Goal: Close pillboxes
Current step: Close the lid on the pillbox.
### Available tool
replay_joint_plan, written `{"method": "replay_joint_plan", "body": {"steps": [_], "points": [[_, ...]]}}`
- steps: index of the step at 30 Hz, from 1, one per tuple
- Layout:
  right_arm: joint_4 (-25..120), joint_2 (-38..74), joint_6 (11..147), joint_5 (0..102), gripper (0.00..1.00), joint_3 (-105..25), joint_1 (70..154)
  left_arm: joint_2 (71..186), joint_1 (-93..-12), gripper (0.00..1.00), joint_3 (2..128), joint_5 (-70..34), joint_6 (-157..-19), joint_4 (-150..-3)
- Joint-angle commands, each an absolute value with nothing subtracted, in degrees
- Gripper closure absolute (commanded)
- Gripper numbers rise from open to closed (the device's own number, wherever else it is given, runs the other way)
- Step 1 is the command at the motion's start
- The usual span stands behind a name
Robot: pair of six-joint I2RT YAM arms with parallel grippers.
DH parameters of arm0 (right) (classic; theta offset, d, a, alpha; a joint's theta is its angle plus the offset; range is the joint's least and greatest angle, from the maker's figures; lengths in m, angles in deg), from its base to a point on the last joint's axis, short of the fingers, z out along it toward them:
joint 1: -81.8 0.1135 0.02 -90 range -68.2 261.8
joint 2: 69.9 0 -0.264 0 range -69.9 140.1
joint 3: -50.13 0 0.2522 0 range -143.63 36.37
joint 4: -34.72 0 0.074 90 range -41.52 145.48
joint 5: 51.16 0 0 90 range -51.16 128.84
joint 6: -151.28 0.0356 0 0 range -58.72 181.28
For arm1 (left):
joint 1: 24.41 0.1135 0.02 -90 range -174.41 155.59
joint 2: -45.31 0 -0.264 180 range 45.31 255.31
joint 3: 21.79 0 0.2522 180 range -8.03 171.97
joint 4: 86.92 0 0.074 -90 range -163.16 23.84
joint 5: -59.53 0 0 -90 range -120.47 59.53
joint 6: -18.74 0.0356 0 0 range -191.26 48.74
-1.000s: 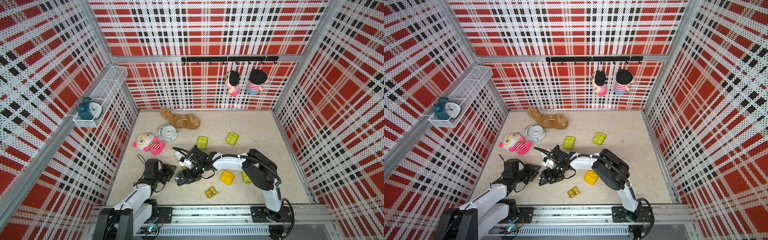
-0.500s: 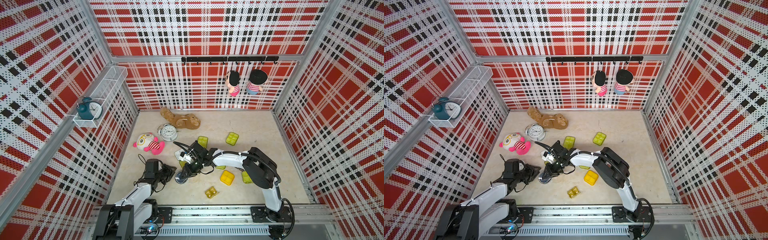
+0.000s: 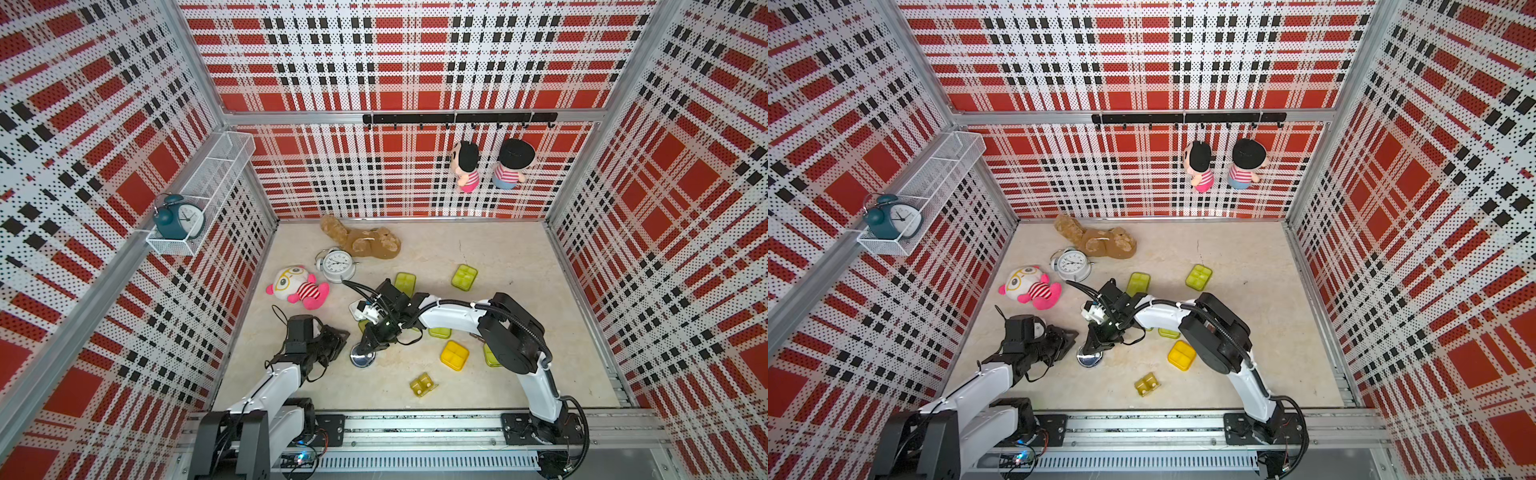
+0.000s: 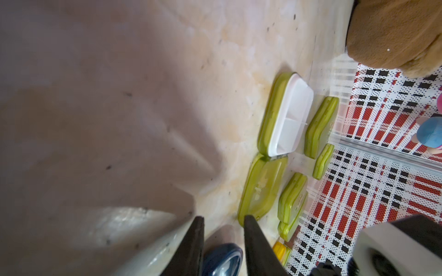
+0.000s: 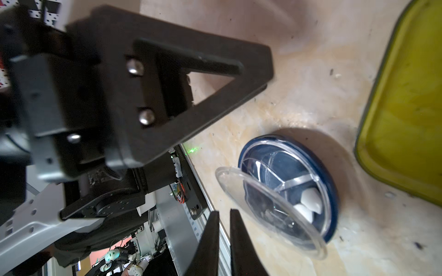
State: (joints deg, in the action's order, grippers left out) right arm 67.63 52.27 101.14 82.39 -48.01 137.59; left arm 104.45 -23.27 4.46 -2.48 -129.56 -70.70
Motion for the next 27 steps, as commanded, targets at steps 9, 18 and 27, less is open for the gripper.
{"method": "replay_joint_plan", "body": {"steps": [9, 18, 27], "points": [[70.09, 55.69, 100.4, 80.85, 0.87, -51.77, 137.27, 106.03, -20.29, 0.66, 7.42, -1.5, -125.37, -69.26], [70.8, 57.13, 100.26, 80.94, 0.87, -52.57, 136.67, 106.04, -18.7, 0.65, 7.26, -0.35, -124.21, -68.85], [70.33, 57.94, 100.39, 81.01, 0.87, -51.6, 136.71, 106.66, -17.83, 0.65, 7.39, 0.92, -123.73, -69.28]]}}
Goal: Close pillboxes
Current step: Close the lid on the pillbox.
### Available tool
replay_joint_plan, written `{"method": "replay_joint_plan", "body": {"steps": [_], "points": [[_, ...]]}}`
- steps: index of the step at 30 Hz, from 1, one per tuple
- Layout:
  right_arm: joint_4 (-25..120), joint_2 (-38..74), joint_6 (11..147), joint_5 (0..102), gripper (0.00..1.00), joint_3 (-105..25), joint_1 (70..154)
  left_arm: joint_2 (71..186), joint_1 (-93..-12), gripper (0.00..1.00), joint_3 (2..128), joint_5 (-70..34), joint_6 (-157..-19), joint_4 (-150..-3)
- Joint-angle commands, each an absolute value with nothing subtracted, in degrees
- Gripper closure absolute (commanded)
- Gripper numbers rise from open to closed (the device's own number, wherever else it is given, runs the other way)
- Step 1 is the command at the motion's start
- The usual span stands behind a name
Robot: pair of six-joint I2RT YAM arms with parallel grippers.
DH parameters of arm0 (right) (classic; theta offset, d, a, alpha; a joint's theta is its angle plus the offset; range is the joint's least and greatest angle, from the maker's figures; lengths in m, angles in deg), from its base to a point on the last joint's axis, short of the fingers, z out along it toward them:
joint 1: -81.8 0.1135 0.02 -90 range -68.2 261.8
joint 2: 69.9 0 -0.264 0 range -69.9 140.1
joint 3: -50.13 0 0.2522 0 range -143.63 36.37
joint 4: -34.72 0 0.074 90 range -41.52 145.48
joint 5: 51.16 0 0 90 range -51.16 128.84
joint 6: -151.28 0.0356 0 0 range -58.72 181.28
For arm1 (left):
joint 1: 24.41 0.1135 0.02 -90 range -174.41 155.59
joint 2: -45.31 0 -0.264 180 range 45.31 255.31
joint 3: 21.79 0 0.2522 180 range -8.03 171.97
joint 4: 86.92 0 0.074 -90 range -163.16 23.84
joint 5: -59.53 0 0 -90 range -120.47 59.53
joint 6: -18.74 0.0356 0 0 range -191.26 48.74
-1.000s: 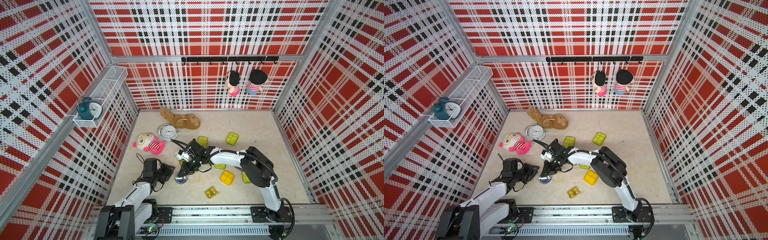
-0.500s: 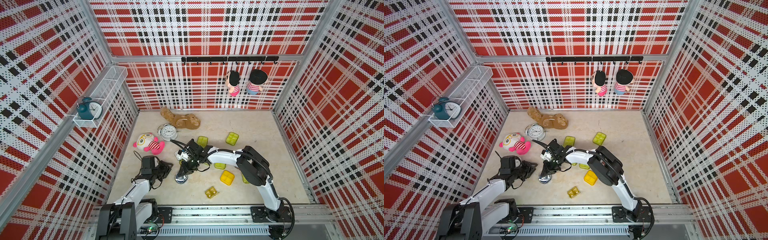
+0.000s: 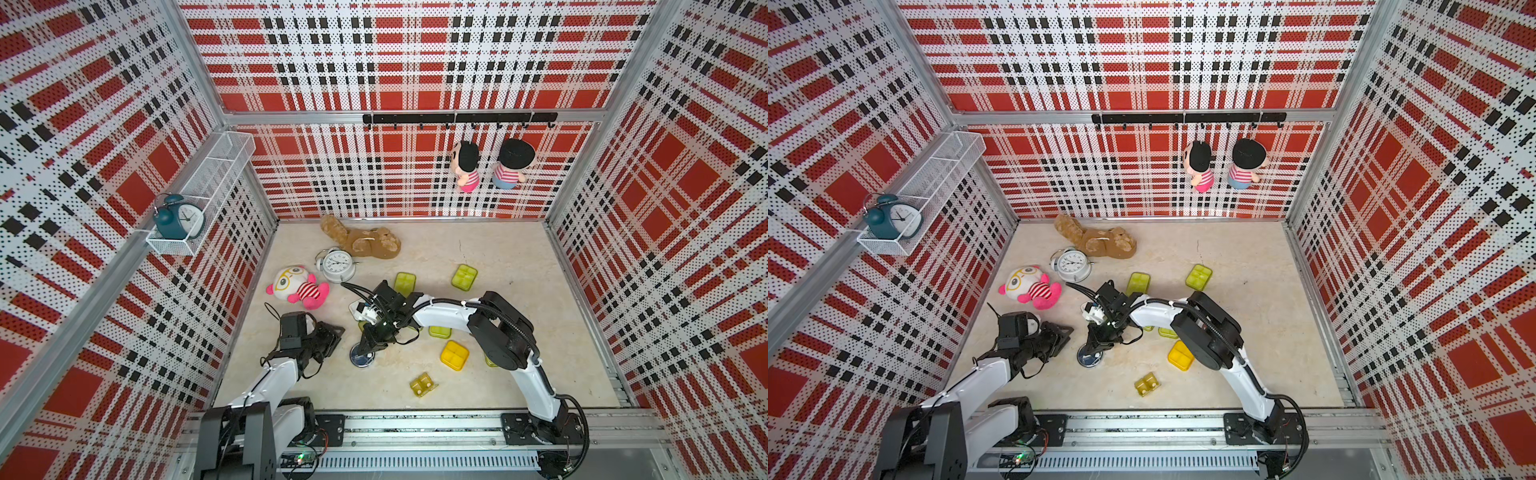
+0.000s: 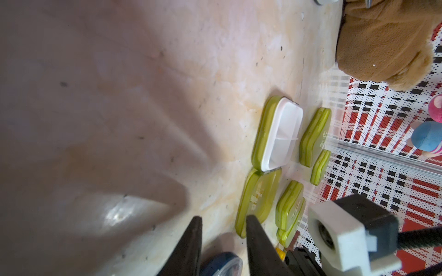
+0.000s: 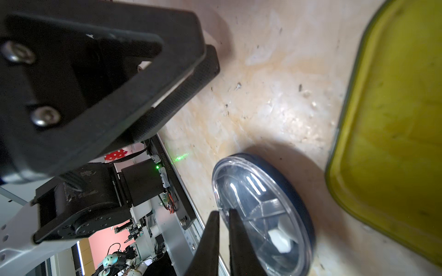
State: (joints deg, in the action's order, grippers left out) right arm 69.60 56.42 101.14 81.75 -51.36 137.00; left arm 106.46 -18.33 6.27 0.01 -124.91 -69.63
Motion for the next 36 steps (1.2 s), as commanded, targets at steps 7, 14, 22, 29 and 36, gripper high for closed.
{"method": "replay_joint_plan", "body": {"steps": [7, 14, 22, 29, 36], "points": [[69.42, 58.5, 100.43, 81.03, 0.87, -50.21, 136.73, 106.72, -17.64, 0.65, 7.35, 1.3, -123.64, -69.33], [68.51, 58.86, 100.72, 80.87, 0.87, -48.55, 136.65, 106.83, -17.48, 0.64, 7.35, 1.39, -123.56, -69.42], [68.71, 59.02, 100.0, 80.37, 0.87, -47.35, 136.21, 106.95, -17.22, 0.64, 7.35, 1.34, -123.61, -69.47], [69.4, 58.87, 99.2, 80.36, 0.87, -47.27, 136.12, 106.84, -17.04, 0.64, 7.26, 0.93, -123.73, -69.47], [70.77, 55.99, 97.85, 79.09, 0.82, -49.76, 136.03, 107.19, -16.86, 0.6, 7.49, 2.81, -124.07, -72.66]]}}
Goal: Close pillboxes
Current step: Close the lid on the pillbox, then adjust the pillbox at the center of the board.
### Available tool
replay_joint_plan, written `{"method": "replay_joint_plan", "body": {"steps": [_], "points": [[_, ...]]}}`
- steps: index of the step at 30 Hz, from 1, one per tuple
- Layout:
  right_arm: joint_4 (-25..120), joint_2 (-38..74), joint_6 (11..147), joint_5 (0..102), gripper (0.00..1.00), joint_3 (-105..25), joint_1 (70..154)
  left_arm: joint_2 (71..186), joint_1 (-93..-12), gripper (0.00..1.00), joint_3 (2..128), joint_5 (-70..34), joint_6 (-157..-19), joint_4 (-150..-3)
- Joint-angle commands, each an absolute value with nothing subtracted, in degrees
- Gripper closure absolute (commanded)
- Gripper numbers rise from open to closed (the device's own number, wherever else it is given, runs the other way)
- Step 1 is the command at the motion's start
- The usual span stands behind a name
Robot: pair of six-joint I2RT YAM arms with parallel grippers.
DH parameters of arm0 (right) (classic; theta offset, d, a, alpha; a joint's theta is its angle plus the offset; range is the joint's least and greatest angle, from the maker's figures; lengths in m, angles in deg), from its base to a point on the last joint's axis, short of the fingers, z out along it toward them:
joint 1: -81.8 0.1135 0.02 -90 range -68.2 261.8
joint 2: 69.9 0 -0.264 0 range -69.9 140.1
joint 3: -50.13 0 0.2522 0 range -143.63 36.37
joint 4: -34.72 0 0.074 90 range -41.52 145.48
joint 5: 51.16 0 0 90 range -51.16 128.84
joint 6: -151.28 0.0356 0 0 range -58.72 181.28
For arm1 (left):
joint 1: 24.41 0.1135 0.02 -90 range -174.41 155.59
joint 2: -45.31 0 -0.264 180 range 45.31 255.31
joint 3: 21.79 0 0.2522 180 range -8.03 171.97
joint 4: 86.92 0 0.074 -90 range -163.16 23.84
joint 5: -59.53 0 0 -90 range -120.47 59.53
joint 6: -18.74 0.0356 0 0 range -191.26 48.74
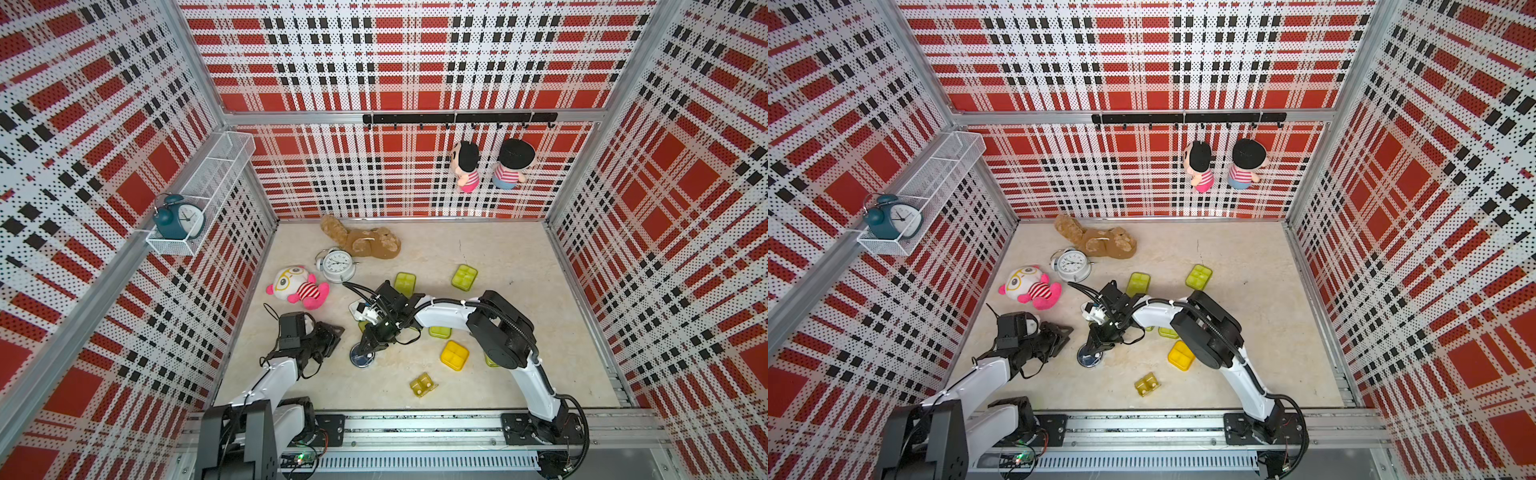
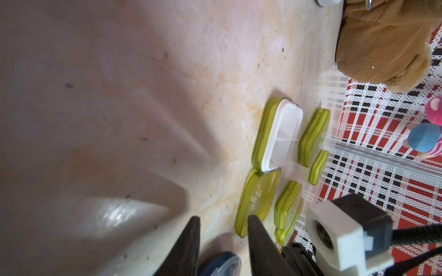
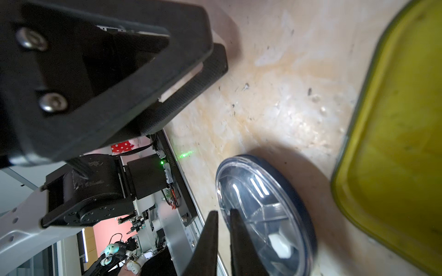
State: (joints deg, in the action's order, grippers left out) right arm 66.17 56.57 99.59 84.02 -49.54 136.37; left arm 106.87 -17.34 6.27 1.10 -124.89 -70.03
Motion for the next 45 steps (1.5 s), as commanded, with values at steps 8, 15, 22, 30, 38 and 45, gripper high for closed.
{"method": "replay_joint_plan", "body": {"steps": [8, 15, 22, 30, 38, 45], "points": [[68.43, 48.51, 100.49, 76.59, 0.61, -51.08, 134.45, 114.72, -17.12, 0.44, 17.17, 6.13, -120.29, -75.98], [61.39, 41.04, 106.71, 76.38, 0.41, -36.56, 129.26, 126.13, -20.72, 0.38, 28.24, 5.15, -116.38, -76.06], [59.91, 41.56, 109.25, 75.59, 0.31, -33.42, 128.47, 136.1, -24.21, 0.35, 36.1, 4.29, -112.26, -75.89], [55.3, 45.64, 112.94, 76.19, 0.26, -33.95, 128.47, 144.21, -24.49, 0.35, 41.63, 4.16, -107.47, -73.6], [57.18, 49.06, 113.56, 77.06, 0.23, -36.58, 128.03, 148.32, -25.02, 0.35, 44.21, 4.24, -105.72, -72.11], [54.74, 50.85, 115.23, 78.78, 0.21, -36.42, 126.92, 145.48, -26.59, 0.35, 40.35, 3.48, -106.91, -72.4]]}}
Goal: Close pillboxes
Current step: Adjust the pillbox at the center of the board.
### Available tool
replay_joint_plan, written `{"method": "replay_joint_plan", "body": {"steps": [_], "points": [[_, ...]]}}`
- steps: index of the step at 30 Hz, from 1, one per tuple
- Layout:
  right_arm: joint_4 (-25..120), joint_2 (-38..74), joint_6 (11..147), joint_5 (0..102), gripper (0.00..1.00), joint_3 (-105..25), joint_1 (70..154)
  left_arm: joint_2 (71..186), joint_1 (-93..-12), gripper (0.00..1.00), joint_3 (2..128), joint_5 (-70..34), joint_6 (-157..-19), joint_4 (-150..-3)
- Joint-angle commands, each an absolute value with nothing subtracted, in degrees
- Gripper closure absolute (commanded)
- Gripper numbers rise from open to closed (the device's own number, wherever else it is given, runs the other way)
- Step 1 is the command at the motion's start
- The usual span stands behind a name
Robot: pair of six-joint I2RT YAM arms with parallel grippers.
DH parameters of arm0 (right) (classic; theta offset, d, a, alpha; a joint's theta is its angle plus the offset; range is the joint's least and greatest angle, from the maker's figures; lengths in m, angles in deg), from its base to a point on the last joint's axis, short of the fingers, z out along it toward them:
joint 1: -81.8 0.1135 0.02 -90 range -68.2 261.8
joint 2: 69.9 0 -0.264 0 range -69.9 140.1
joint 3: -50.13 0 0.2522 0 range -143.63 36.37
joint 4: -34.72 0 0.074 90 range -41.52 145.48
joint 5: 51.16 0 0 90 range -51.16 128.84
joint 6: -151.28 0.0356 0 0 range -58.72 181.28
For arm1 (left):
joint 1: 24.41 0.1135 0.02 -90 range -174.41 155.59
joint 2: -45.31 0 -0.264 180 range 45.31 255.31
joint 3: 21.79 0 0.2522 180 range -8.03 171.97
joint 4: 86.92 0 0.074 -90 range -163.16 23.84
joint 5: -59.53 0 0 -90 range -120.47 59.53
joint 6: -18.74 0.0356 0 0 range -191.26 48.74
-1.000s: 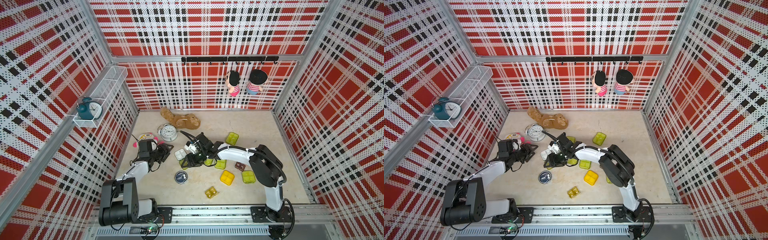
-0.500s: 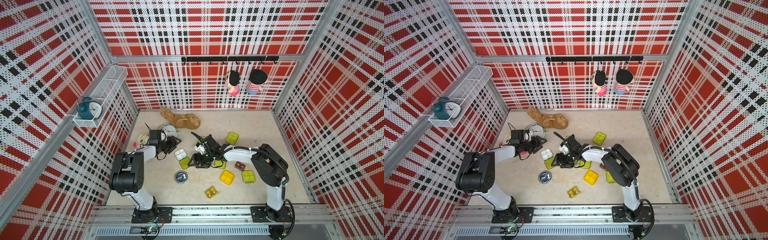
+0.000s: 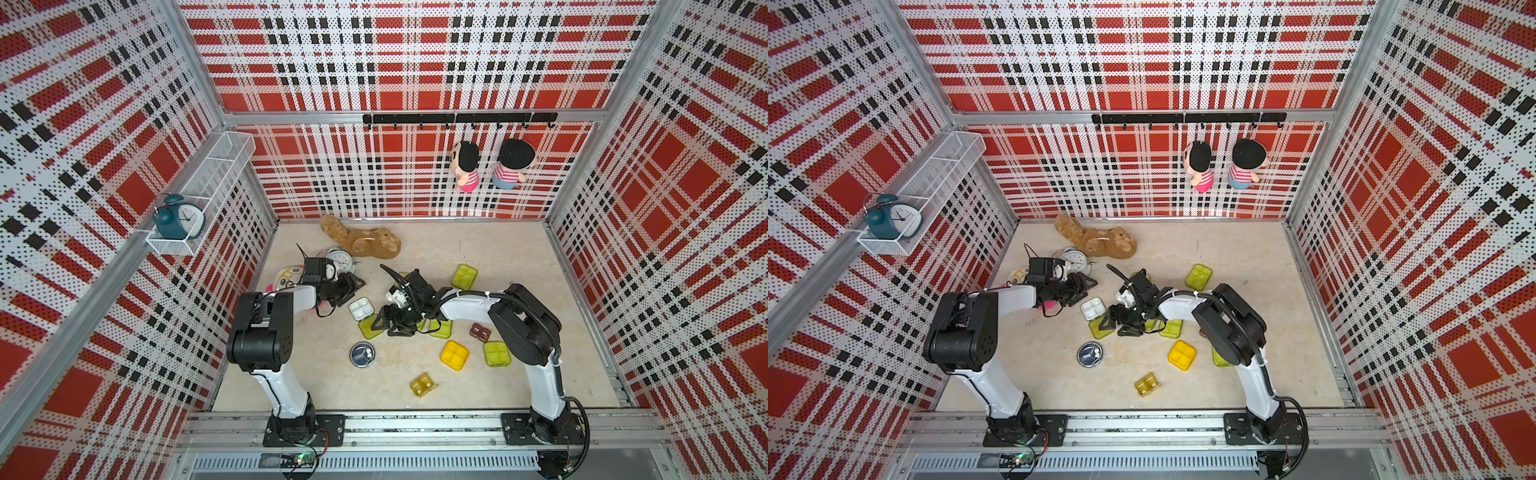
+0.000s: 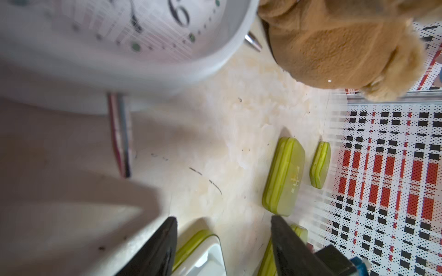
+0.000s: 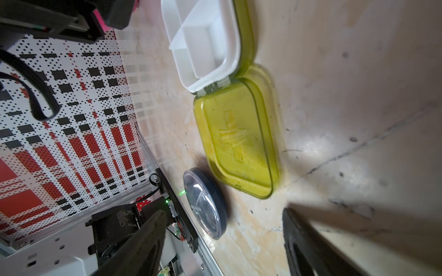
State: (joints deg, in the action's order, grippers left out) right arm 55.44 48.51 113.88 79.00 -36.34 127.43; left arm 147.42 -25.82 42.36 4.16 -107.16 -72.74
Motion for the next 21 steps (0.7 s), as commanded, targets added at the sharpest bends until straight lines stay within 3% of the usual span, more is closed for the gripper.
{"method": "replay_joint_plan", "body": {"steps": [1, 21], "points": [[53.72, 50.94, 115.78, 79.19, 0.2, -36.1, 126.73, 144.6, -26.82, 0.35, 39.35, 3.14, -107.27, -72.67], [41.71, 48.12, 122.54, 81.63, 0.19, -30.73, 125.42, 134.53, -27.58, 0.35, 28.71, 0.77, -110.96, -74.73]]}}
